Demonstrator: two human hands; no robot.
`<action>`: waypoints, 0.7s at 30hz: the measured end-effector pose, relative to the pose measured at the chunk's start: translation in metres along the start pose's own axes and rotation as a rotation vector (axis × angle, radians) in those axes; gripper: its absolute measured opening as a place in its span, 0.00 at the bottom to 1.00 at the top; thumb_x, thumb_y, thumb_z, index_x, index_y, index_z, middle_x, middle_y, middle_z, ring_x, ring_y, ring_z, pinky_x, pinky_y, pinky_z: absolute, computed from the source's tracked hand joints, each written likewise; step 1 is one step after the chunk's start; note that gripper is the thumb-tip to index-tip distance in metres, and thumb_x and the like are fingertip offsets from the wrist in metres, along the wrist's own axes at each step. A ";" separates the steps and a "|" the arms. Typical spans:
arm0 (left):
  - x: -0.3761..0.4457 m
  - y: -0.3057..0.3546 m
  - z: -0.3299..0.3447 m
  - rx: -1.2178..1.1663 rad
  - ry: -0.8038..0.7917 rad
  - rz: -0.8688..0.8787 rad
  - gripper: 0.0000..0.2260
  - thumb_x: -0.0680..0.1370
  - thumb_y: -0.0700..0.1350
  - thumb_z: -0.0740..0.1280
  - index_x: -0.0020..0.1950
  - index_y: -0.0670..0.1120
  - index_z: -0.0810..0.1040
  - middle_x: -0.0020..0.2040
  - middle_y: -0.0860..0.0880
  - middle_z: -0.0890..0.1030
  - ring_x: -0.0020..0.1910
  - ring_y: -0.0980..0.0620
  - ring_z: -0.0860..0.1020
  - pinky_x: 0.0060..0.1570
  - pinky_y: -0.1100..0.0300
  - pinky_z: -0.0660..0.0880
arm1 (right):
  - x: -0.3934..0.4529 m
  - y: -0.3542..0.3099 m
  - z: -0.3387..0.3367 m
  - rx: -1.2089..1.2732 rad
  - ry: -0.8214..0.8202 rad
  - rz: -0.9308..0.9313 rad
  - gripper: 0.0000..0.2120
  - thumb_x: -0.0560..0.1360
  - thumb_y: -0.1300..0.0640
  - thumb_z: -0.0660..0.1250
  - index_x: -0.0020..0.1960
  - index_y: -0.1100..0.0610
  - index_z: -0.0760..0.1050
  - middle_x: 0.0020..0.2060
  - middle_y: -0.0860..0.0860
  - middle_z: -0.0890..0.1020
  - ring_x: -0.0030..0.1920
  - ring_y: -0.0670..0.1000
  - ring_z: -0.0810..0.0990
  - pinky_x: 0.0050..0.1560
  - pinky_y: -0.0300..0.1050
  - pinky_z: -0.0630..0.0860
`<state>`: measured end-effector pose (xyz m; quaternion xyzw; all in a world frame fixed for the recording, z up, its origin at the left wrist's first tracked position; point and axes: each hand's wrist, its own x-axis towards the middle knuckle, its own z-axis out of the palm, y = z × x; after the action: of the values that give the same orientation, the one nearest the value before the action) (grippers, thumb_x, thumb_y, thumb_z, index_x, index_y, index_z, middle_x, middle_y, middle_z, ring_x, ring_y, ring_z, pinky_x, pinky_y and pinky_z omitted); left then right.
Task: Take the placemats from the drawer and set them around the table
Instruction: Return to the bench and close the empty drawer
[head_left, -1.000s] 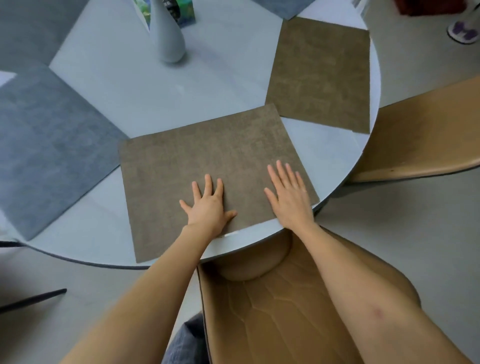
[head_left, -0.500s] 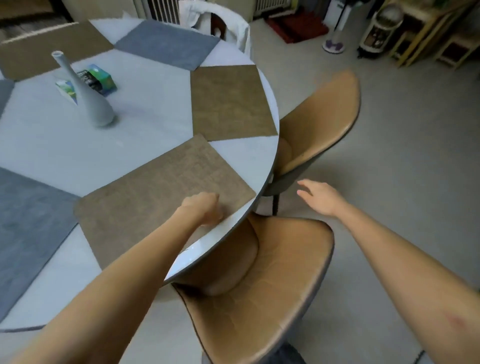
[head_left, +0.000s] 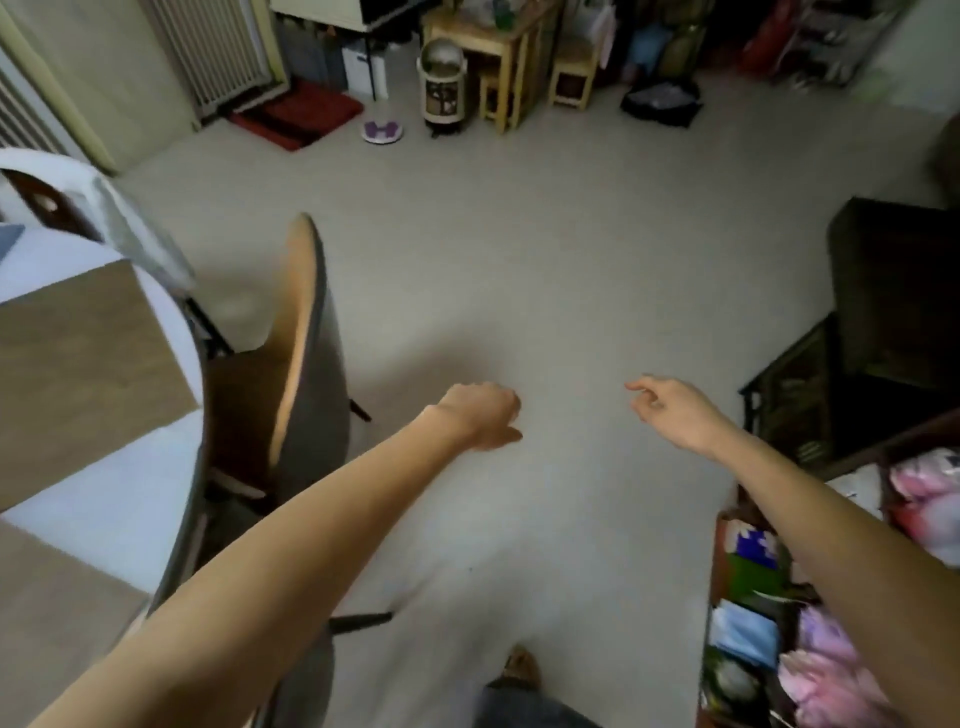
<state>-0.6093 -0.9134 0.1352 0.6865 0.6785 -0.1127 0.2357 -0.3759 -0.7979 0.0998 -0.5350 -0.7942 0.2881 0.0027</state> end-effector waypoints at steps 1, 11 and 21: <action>0.028 0.023 -0.014 0.004 -0.006 0.037 0.18 0.81 0.53 0.61 0.67 0.46 0.72 0.65 0.46 0.75 0.64 0.44 0.74 0.59 0.53 0.71 | 0.007 0.023 -0.022 0.014 0.035 0.049 0.15 0.78 0.61 0.62 0.64 0.62 0.74 0.47 0.56 0.81 0.44 0.57 0.79 0.40 0.41 0.74; 0.276 0.167 -0.106 -0.388 -0.158 0.214 0.23 0.78 0.54 0.66 0.70 0.46 0.71 0.65 0.47 0.76 0.64 0.48 0.74 0.61 0.61 0.68 | 0.073 0.201 -0.148 0.069 0.294 0.418 0.13 0.79 0.58 0.60 0.60 0.62 0.76 0.55 0.60 0.81 0.56 0.60 0.79 0.57 0.50 0.75; 0.503 0.274 -0.232 -0.981 -0.325 0.116 0.26 0.79 0.58 0.63 0.71 0.45 0.68 0.65 0.47 0.73 0.63 0.48 0.73 0.60 0.51 0.75 | 0.168 0.289 -0.247 0.180 0.521 0.749 0.16 0.80 0.56 0.59 0.65 0.61 0.71 0.56 0.58 0.80 0.55 0.59 0.80 0.56 0.53 0.77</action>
<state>-0.3504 -0.3524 0.1442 0.5053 0.5672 0.1267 0.6380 -0.1260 -0.4670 0.1215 -0.8371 -0.4911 0.1931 0.1443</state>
